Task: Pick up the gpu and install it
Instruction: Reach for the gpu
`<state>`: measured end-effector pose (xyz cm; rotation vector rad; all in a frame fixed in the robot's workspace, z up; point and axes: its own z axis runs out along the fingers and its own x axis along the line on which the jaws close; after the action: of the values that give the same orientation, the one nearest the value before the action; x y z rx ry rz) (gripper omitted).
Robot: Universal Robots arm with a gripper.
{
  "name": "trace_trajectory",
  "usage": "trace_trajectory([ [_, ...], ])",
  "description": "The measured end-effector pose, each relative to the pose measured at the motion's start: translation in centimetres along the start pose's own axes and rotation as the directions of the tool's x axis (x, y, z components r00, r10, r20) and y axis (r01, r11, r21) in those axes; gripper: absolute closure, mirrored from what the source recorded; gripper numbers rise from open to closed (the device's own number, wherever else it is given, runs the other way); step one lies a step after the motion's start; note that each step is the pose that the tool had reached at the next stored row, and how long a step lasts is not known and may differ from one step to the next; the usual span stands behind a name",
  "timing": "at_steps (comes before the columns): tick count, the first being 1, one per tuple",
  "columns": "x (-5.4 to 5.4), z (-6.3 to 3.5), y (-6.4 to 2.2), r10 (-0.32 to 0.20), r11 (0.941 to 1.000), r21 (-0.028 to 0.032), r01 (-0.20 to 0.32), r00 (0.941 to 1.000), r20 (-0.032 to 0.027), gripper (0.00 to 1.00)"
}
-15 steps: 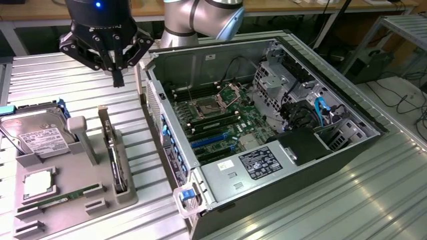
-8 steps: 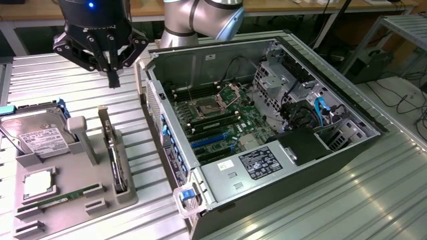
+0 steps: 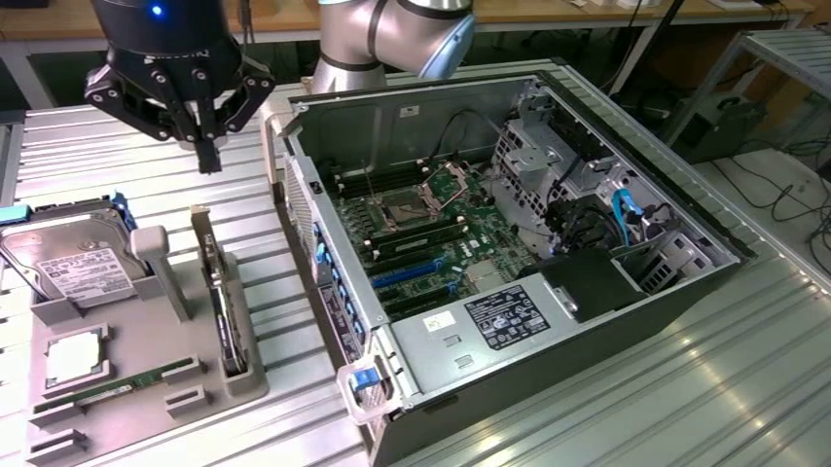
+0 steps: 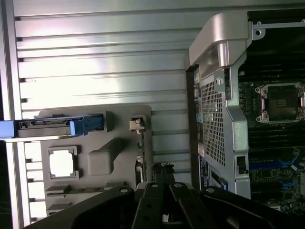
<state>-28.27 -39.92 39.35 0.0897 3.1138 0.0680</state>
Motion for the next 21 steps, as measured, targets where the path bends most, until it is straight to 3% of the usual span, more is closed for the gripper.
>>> trace_trajectory([
  [12, 1.6, -0.05, -0.24, -0.005, 1.0000, -0.0001, 0.005, 1.0000, -0.0003, 0.89],
  [21, 1.9, -0.13, -1.94, -0.011, 0.9999, -0.0006, 0.011, 0.9999, -0.0006, 0.89],
])
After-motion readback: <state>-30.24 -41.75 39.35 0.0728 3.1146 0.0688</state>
